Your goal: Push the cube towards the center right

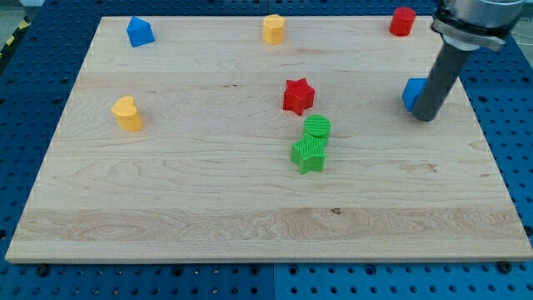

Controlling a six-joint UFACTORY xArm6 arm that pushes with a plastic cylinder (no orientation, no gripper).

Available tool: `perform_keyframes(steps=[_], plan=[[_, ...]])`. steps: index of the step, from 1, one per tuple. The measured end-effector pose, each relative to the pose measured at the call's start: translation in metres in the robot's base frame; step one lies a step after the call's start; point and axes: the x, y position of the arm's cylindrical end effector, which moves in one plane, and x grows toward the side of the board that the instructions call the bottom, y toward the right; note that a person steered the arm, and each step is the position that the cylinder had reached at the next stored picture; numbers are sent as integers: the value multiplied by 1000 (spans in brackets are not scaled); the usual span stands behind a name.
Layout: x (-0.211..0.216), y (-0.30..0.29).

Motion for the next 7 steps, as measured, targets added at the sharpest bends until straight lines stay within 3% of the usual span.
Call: perform_keyframes(steps=[1, 2, 3, 7], plan=[[-8, -38], [-50, -59], [-71, -46], [-58, -13]])
